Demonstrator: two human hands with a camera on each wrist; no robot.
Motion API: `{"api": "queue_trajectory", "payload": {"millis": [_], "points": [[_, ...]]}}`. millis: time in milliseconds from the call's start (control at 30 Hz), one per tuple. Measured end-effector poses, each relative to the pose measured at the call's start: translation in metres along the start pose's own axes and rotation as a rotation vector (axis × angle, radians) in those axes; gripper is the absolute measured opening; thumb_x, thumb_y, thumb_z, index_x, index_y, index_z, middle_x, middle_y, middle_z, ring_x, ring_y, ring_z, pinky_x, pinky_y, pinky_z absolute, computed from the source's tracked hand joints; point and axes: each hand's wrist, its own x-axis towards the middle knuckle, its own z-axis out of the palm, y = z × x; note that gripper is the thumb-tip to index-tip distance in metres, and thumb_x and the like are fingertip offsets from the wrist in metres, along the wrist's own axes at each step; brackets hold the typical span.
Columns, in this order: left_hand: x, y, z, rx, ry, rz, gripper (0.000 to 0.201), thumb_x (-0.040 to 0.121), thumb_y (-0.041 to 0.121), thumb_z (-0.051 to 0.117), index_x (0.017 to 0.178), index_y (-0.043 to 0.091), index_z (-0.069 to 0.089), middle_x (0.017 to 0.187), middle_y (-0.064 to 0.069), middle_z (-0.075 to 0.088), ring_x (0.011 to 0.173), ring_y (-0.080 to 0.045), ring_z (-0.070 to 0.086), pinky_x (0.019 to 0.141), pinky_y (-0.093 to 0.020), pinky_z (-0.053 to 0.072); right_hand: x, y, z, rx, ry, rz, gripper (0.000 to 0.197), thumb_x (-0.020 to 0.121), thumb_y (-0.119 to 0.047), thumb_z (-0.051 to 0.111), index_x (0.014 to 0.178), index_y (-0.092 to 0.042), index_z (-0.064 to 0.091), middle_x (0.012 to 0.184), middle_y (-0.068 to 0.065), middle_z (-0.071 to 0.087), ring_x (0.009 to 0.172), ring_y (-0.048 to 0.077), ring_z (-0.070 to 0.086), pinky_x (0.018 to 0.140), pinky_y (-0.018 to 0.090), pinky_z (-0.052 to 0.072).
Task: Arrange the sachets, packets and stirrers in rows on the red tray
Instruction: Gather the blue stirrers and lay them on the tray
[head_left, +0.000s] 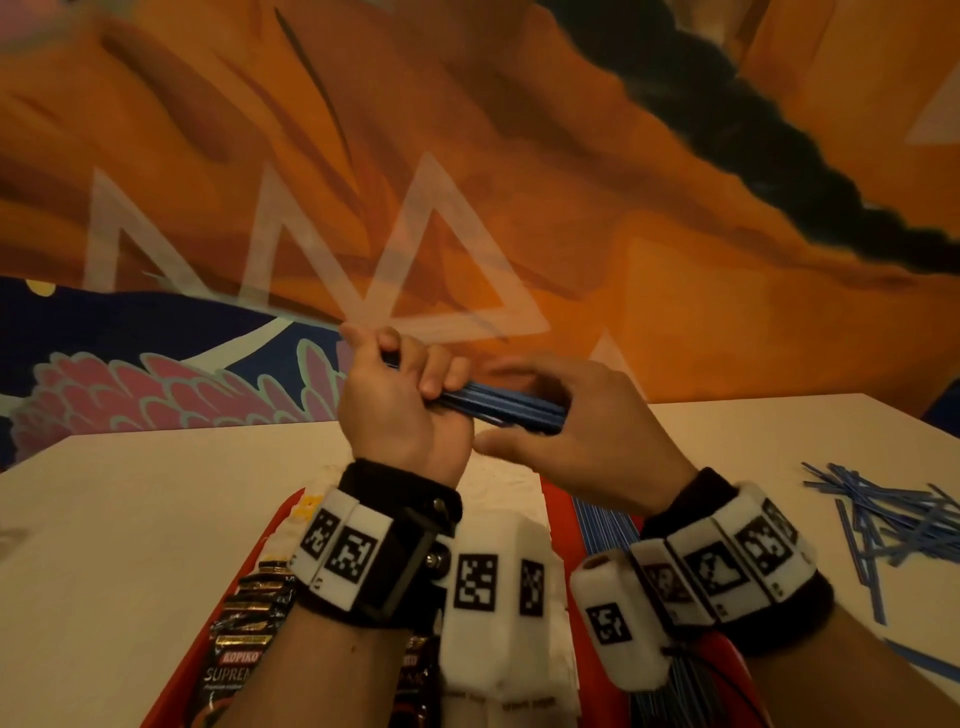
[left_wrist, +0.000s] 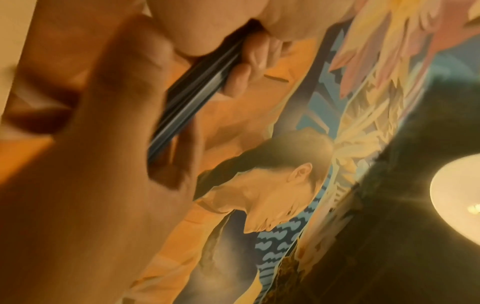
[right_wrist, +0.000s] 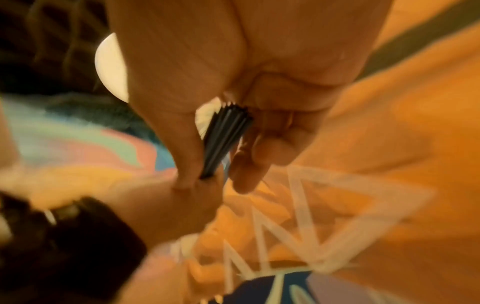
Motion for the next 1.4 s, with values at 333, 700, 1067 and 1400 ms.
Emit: {"api": "queue_trajectory", "payload": {"millis": [333,700,1067,1400], "points": [[-0.008,-0.021,0.005,-0.217,-0.003,-0.155,0.021,0.106,0.017,0.035,0.091,0.012,0.049,0.052,0.004,0.03,0.042,-0.009,0.035,0.046,-0.022,0.041,0.0,-0.007,0.014,0.656,0.481,-0.161,0.04,0.102,-0.042,0.03,0.109,-0.021,0.063,0.121,0.002,0.067,0.118,0.019,0.06,0.098,0.041,0.05],[-0.007,-0.01,0.004,-0.12,-0.03,-0.095,0.048,0.105,0.044,0.038,0.064,0.02,0.037,0.046,0.007,0.024,0.035,-0.006,0.022,0.034,-0.019,0.024,0.001,-0.005,-0.009,0.135,-0.286,0.07,0.023,0.094,-0.039,0.063,0.106,-0.02,0.068,0.099,-0.004,0.074,0.089,0.011,0.071,0.084,0.039,0.057],[-0.002,-0.006,0.001,0.168,0.061,0.067,0.049,0.105,0.036,0.042,0.06,0.021,0.034,0.049,0.006,0.03,0.038,-0.007,0.027,0.034,-0.02,0.025,-0.002,-0.005,0.006,-0.096,-0.435,0.288,0.025,0.086,-0.038,0.072,0.09,-0.013,0.068,0.059,-0.002,0.066,0.047,0.005,0.06,0.054,0.026,0.051],[0.002,-0.011,0.0,0.196,0.026,0.076,0.05,0.103,0.042,0.048,0.061,0.018,0.038,0.051,0.005,0.032,0.041,-0.009,0.032,0.043,-0.021,0.036,-0.001,0.003,0.011,-0.101,-0.351,0.295,0.019,0.096,-0.024,0.061,0.099,-0.013,0.076,0.053,-0.006,0.048,0.036,0.002,0.043,0.039,0.015,0.029]]}}
